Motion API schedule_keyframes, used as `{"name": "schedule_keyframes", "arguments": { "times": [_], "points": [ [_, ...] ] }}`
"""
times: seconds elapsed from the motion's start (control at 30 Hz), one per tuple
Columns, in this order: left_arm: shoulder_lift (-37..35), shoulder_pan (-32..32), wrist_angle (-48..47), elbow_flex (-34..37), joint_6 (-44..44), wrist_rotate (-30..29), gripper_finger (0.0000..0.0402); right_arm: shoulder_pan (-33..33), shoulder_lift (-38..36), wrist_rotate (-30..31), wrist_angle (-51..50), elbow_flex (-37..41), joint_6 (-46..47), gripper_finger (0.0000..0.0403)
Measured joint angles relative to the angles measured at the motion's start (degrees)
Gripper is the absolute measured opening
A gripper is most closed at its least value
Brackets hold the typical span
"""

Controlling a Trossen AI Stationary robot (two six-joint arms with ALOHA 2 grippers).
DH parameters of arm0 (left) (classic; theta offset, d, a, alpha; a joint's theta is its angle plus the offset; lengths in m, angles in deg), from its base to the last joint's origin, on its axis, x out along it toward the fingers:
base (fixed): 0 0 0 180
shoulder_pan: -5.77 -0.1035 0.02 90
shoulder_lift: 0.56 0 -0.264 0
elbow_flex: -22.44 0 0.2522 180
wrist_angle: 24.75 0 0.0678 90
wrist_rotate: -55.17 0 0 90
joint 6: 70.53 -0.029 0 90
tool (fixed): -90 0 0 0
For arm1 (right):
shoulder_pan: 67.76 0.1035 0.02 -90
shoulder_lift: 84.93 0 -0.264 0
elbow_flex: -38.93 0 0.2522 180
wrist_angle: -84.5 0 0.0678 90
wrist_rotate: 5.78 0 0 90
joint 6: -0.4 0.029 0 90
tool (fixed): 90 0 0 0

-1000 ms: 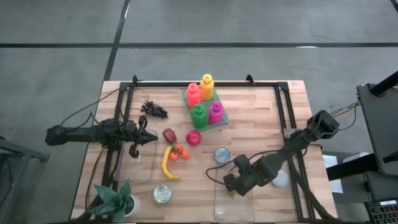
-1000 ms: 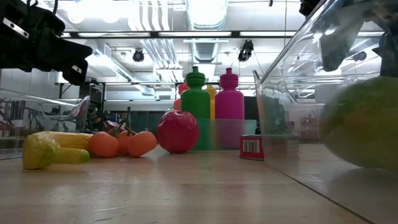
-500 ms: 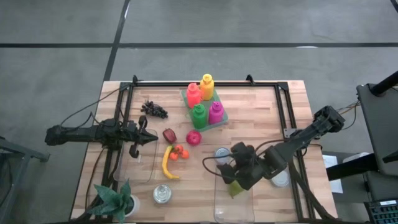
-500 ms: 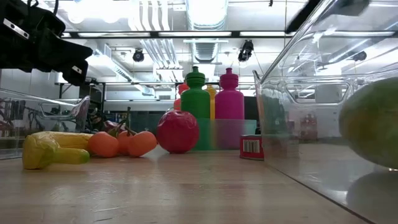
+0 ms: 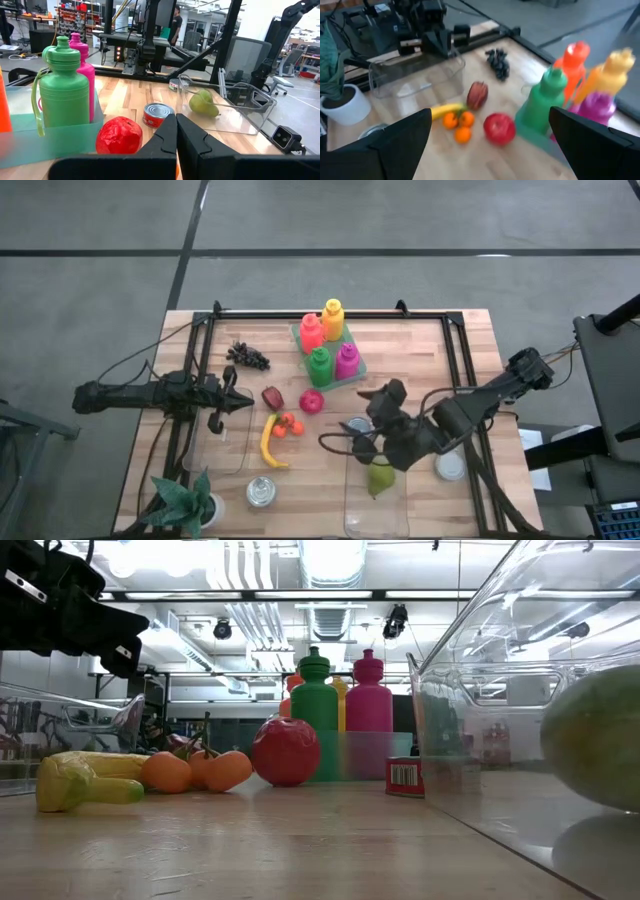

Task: Pick & Place Food Item
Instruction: Put the red apple into the bottom transparent bin

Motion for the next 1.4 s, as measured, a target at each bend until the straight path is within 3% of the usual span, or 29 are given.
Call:
{"name": "schedule_keyframes", "arguments": {
  "times": [0.27,1.4],
  "points": [
    [0.0,0.0,0.0,0.0,0.0,0.0,0.0001,-3.6,0.0,0.0,-0.1,-2.6,-6.3,0.0400],
    [0.0,0.0,0.0,0.0,0.0,0.0,0.0001,-7.3,0.0,-0.6,-0.5,-1.1,-7.0,0.0400]
  ]
}}
